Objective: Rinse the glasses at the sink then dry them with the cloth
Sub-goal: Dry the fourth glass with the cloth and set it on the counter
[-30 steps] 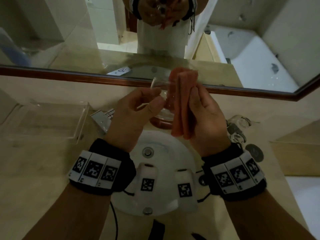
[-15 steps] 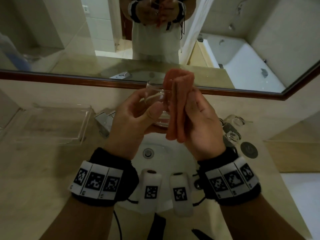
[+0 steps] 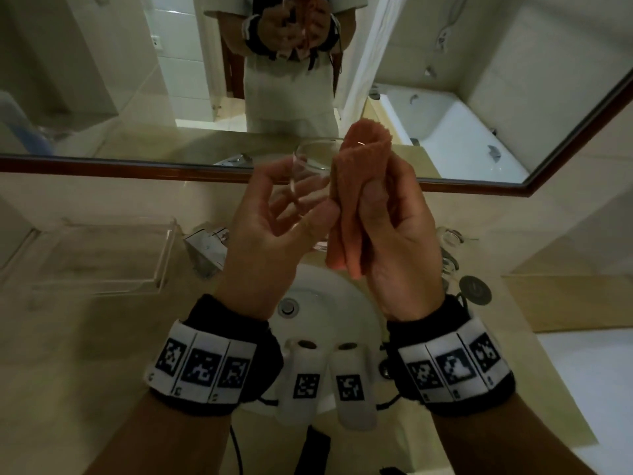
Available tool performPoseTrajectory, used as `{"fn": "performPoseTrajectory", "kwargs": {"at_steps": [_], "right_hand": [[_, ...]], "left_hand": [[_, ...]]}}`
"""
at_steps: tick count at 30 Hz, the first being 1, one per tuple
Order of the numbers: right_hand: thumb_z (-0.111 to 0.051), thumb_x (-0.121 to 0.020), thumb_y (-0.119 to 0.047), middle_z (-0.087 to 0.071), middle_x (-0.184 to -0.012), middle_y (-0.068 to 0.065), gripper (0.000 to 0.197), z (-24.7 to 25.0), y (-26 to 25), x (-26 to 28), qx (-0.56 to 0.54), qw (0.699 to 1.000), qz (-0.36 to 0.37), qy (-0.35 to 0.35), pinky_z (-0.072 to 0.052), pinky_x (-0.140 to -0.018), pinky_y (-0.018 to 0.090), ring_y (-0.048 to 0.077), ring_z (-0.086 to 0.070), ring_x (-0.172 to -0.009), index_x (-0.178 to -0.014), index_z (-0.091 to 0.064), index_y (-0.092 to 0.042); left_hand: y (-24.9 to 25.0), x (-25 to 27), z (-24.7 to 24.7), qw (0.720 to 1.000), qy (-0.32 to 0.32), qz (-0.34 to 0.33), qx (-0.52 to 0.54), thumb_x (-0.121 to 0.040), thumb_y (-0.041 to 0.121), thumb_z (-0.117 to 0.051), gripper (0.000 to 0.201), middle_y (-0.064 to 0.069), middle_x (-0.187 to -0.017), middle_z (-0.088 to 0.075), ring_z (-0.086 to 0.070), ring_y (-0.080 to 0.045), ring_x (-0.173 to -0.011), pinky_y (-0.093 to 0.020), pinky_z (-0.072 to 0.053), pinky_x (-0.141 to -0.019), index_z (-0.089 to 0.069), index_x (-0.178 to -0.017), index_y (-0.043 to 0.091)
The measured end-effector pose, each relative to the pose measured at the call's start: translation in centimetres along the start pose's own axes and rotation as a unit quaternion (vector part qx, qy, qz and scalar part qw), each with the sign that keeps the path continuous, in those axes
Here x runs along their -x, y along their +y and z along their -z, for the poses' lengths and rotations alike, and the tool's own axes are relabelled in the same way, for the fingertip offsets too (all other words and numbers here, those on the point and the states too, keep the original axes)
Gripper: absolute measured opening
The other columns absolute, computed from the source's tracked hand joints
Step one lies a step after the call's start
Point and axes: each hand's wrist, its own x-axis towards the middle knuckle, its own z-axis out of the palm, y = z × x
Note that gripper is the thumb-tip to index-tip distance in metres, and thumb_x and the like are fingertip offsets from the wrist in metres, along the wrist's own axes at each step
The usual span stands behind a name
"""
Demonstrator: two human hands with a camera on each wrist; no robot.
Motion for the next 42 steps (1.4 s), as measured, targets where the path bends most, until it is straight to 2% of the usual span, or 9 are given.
{"fn": "performPoseTrajectory", "kwargs": {"at_steps": [4,10,16,21,24,27,31,36,42], "right_hand": [[-0.054,-0.089,-0.044,-0.063,-0.129,0.02,0.066,1.0,-0.6,0.7,-0.049,0.998,-0.034,0.006,-0.045,-0.103,0.064,0.041,-0.06,-0.12,-0.143,-0.044,-0.007],[-0.056,-0.09,-0.043,-0.045,-0.138,0.04,0.067,3.5,-0.7,0.9,-0.143,0.985,-0.099,-0.017,-0.033,-0.106,0.075,0.061,-0.043,-0.128,-0.141,-0.045,-0.001],[-0.056,-0.09,-0.05,-0.064,-0.13,0.008,0.058,5.4,-0.7,1.1,-0.02,0.998,-0.059,-0.027,-0.053,-0.099,0.053,0.027,-0.064,-0.118,-0.14,-0.049,-0.019],[-0.05,-0.087,-0.052,-0.069,-0.117,0.004,0.055,6.5,0.2,0.9,-0.057,0.994,-0.076,-0.06,-0.057,-0.093,0.041,0.022,-0.069,-0.108,-0.132,-0.055,-0.02],[-0.047,-0.092,-0.049,-0.068,-0.123,0.013,0.045,7.4,0.7,0.5,-0.118,0.985,-0.101,-0.076,-0.052,-0.1,0.054,0.032,-0.066,-0.116,-0.125,-0.061,-0.022],[-0.05,-0.089,-0.051,-0.066,-0.125,0.018,0.052,7.8,0.9,0.0,-0.129,0.981,-0.115,-0.085,-0.05,-0.1,0.059,0.038,-0.064,-0.116,-0.128,-0.06,-0.018],[-0.052,-0.088,-0.051,-0.066,-0.126,0.008,0.06,8.3,1.5,-0.3,-0.095,0.988,-0.094,-0.08,-0.055,-0.096,0.048,0.027,-0.067,-0.114,-0.137,-0.052,-0.018],[-0.052,-0.095,-0.035,-0.064,-0.129,0.008,0.053,8.8,1.8,-0.4,-0.063,0.991,-0.073,-0.094,-0.056,-0.089,0.025,0.015,-0.067,-0.113,-0.141,-0.045,-0.009],[-0.038,-0.096,-0.054,-0.067,-0.119,0.023,0.06,9.6,2.6,-1.2,-0.125,0.974,-0.154,-0.112,-0.054,-0.094,0.059,0.042,-0.066,-0.109,-0.126,-0.06,-0.008]], "left_hand": [[0.3,0.4,-0.5,0.999,0.005,0.032,0.011,-0.074,0.03,-0.08,0.056,-0.014,-0.121,-0.061,-0.072,-0.029,-0.095,-0.049,-0.061,-0.071,-0.059,-0.124,0.016],[0.4,0.8,-1.9,0.995,-0.031,0.086,0.047,-0.084,0.033,-0.067,0.052,-0.01,-0.12,-0.071,-0.071,-0.032,-0.108,-0.052,-0.06,-0.079,-0.058,-0.135,0.024],[-0.6,1.4,-4.9,0.995,0.032,0.083,-0.035,-0.088,0.029,-0.07,0.049,-0.013,-0.107,-0.073,-0.073,-0.027,-0.089,-0.045,-0.06,-0.076,-0.053,-0.13,0.011],[-0.9,1.2,-5.1,0.992,0.064,0.074,-0.075,-0.07,0.031,-0.088,0.057,-0.005,-0.106,-0.066,-0.072,-0.019,-0.082,-0.039,-0.059,-0.07,-0.063,-0.119,0.015],[-0.8,1.2,-5.2,0.994,0.032,0.098,-0.021,-0.063,0.041,-0.089,0.07,-0.011,-0.108,-0.072,-0.075,-0.024,-0.09,-0.036,-0.061,-0.07,-0.065,-0.122,0.013],[-1.2,1.3,-5.2,0.994,0.027,0.109,0.003,-0.078,0.039,-0.08,0.063,-0.015,-0.115,-0.073,-0.074,-0.027,-0.097,-0.037,-0.061,-0.075,-0.061,-0.132,0.013],[-2.1,1.0,-6.1,0.993,0.071,0.096,0.006,-0.088,0.03,-0.062,0.039,-0.009,-0.097,-0.076,-0.073,-0.022,-0.084,-0.037,-0.059,-0.071,-0.054,-0.123,0.015],[-3.5,0.8,-7.3,0.989,0.102,0.064,-0.089,-0.07,0.038,-0.079,0.061,-0.008,-0.1,-0.066,-0.069,-0.022,-0.086,-0.038,-0.056,-0.071,-0.054,-0.117,0.01],[-3.5,-0.3,-7.3,0.991,0.09,0.094,-0.034,-0.058,0.054,-0.089,0.091,-0.024,-0.118,-0.063,-0.068,-0.029,-0.095,-0.042,-0.061,-0.076,-0.06,-0.129,0.005]]}}
